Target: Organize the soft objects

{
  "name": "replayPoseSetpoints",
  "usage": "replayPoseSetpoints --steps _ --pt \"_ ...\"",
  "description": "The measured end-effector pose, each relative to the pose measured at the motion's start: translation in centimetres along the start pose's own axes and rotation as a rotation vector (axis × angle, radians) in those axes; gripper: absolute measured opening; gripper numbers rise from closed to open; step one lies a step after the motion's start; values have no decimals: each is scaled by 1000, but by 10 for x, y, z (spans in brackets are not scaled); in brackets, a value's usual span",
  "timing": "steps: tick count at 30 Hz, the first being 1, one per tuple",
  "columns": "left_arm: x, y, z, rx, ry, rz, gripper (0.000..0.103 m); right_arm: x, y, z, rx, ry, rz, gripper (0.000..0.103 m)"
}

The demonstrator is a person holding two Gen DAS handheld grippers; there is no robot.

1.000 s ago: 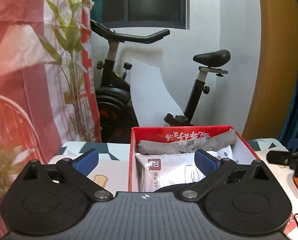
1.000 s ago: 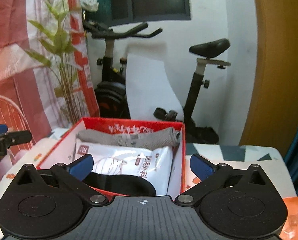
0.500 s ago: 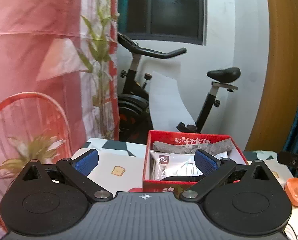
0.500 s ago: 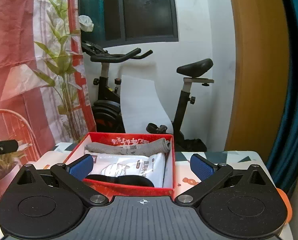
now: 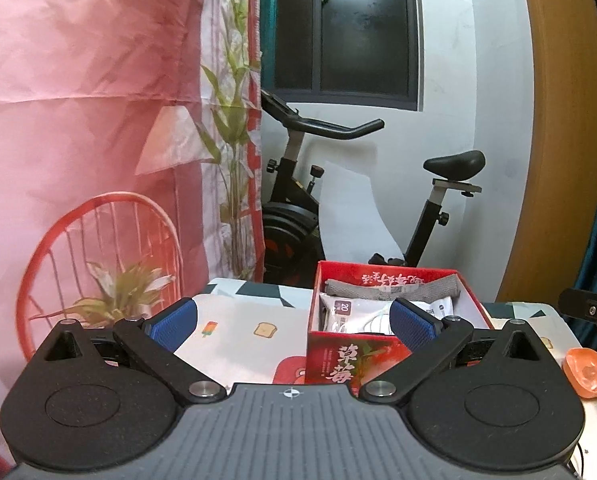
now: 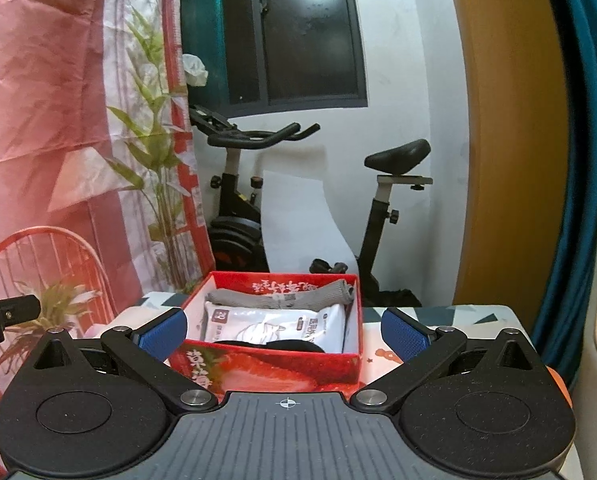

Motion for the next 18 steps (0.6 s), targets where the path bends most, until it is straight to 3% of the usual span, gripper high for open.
replayPoseSetpoints --steps 18 --pt "3 1 12 -2 -14 -8 103 -2 -6 10 -14 19 -2 103"
Point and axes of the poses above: each gripper's, at about its wrist camera, not at the fingertips, and z roughly against the way its jaws point, x to its left, y to its underside, the point moved 4 cm from there along -z, roughly the way its jaws point, and after that the axes turned 11 degrees about z, right-handed, at the moved point
